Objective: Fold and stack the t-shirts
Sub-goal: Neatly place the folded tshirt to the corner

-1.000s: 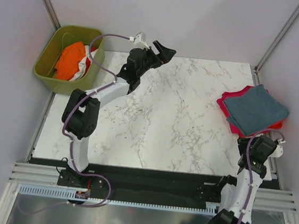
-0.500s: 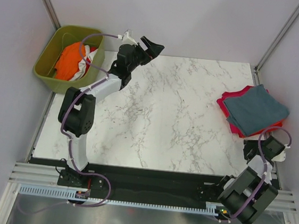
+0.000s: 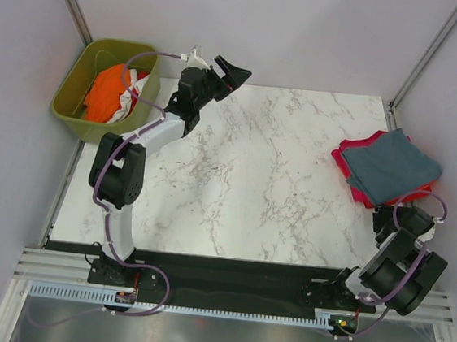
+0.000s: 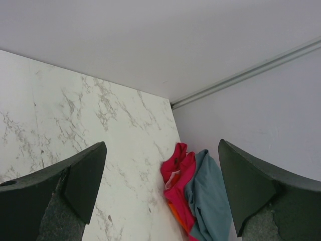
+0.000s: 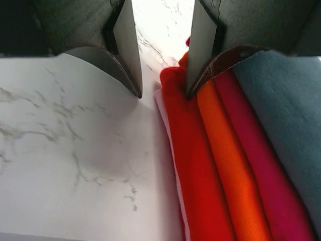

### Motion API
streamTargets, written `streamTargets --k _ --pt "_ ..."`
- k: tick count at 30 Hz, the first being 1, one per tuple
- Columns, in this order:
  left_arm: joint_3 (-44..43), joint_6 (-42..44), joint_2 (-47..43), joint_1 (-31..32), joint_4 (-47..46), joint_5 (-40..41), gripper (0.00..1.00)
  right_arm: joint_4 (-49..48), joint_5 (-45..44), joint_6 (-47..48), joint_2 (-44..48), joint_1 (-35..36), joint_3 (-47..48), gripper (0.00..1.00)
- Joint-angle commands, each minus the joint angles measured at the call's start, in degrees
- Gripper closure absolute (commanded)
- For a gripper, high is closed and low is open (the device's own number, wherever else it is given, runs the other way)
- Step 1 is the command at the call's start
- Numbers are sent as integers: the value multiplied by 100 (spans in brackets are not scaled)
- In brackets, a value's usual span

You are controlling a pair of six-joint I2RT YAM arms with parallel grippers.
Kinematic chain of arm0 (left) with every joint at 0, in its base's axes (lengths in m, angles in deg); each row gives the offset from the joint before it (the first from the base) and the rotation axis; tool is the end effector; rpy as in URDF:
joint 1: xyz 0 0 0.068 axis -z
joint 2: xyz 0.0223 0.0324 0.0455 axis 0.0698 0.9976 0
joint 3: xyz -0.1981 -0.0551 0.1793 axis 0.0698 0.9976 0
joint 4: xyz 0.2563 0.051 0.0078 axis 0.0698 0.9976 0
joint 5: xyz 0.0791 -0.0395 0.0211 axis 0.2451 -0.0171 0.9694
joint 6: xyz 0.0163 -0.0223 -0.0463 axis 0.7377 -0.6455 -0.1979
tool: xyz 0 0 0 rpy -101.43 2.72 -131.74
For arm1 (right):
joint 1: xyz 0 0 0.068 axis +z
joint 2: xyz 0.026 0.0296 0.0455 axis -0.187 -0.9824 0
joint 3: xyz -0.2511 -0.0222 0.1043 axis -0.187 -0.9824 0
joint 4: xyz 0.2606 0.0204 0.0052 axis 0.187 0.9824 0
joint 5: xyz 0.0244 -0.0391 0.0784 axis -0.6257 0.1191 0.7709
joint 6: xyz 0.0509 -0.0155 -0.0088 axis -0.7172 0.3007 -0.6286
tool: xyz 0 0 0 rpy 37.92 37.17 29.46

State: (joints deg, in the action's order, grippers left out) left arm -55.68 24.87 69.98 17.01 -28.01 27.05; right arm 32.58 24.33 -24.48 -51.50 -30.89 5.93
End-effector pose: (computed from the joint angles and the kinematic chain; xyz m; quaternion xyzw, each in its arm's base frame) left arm 0.4436 -0.1766 0.3013 -0.1453 0.6952 -0.4719 0.5224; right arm 0.1674 -0.1364 0.1242 0.6346 0.6312 0.1704 0.4121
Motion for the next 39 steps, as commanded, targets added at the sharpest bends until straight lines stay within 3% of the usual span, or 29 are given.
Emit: streamTargets --k 1,4,6,10,13,30,32,34,36,39 --pt "-54 -164 8 -36 -103 -118 0 -698 -19 -252 -372 193 -71 51" --pt "-45 -172 8 -54 -103 -127 0 -927 -125 -367 -635 378 -37 53" --pt "-45 -172 17 -62 -103 -144 0 -1024 -108 -411 -811 458 -19 60" --pt "-53 -172 26 -71 -103 -171 0 -1235 -151 -481 -909 590 -36 80" --pt "-53 -190 26 -71 -103 -188 0 -1183 -204 -464 -891 782 -19 100" --pt "-124 -243 96 -62 -120 -294 0 -1130 -424 -648 -311 1539 -344 100" --pt "-133 -260 105 -62 -120 -303 0 -1025 -432 -648 -154 1644 -318 77" --pt "-159 -286 122 -54 -120 -329 0 -763 -467 -552 48 1688 -326 63" --pt "-185 -304 122 -45 -111 -346 0 -298 -695 -412 575 1689 -274 61" --pt "-229 -296 114 -19 -59 -364 0 1220 -1221 -43 1541 1697 -177 59"
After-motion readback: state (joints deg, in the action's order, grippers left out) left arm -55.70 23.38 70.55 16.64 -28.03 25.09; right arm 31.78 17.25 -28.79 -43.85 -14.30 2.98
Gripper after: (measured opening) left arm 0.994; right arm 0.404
